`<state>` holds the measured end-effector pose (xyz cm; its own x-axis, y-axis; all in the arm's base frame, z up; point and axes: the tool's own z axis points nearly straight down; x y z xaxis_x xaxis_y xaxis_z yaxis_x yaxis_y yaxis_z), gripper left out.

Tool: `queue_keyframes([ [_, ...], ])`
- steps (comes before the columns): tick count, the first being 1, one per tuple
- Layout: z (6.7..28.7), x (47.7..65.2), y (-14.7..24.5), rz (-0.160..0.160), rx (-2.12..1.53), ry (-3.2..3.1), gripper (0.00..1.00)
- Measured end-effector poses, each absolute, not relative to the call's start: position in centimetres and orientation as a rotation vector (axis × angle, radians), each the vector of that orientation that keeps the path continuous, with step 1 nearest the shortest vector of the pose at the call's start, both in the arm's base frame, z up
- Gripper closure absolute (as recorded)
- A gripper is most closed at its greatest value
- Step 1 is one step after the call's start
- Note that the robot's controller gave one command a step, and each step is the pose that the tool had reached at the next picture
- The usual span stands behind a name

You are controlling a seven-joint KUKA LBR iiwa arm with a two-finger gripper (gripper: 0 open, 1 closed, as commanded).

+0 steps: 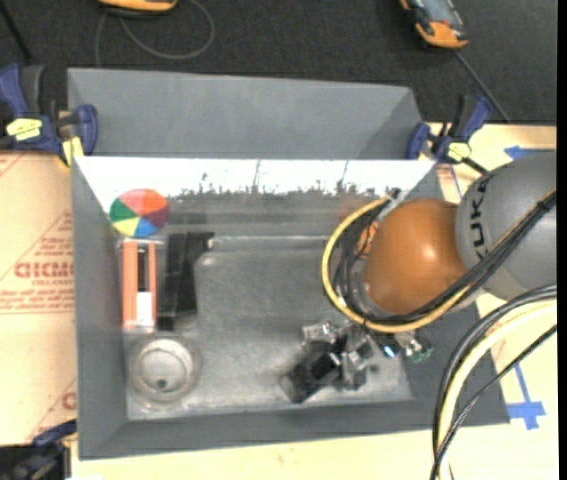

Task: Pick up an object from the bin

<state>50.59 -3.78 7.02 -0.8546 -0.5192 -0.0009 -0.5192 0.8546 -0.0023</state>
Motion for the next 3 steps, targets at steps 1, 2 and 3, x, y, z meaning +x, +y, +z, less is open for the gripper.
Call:
queue_keyframes([
  [1, 7.0, 49.9, -6.0, 0.003, -0.889, 3.01, 1.0],
  [2, 7.0, 51.4, -6.9, -0.004, -0.903, 3.016, 1.0],
  [3, 7.0, 51.3, -7.5, 0.001, -0.949, 2.991, 1.0],
])
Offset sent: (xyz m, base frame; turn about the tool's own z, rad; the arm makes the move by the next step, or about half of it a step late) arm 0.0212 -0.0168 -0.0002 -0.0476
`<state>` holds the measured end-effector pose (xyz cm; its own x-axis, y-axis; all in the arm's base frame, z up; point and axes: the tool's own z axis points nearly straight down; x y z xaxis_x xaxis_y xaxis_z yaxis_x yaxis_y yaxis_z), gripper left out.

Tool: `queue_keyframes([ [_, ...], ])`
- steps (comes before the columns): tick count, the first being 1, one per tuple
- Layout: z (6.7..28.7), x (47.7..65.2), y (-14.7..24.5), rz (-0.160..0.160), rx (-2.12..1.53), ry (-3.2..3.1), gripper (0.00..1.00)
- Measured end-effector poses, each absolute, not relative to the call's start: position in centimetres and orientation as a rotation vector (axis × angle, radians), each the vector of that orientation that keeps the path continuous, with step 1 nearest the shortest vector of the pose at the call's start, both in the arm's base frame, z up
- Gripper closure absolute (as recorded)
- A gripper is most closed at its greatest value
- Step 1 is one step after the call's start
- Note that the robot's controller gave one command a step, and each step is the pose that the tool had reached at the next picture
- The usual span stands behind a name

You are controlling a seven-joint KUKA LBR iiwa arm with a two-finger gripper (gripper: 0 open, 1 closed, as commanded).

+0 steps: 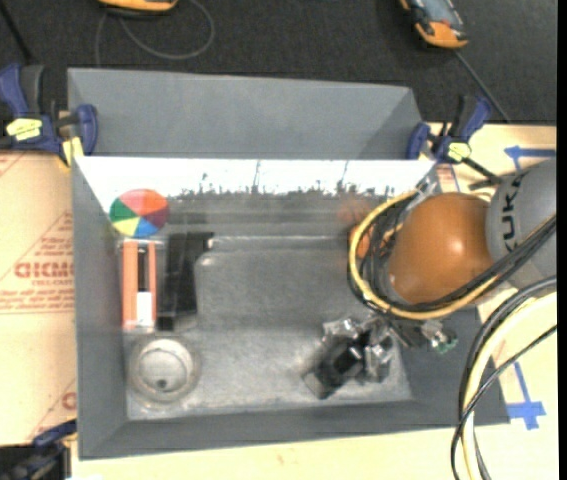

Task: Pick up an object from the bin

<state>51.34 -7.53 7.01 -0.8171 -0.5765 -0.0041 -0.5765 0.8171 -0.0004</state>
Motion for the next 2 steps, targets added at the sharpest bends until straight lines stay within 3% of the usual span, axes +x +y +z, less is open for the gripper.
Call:
queue_keyframes([
  [2, 6.96, 51.09, -8.63, 0.002, -0.955, 2.995, 1.0],
])
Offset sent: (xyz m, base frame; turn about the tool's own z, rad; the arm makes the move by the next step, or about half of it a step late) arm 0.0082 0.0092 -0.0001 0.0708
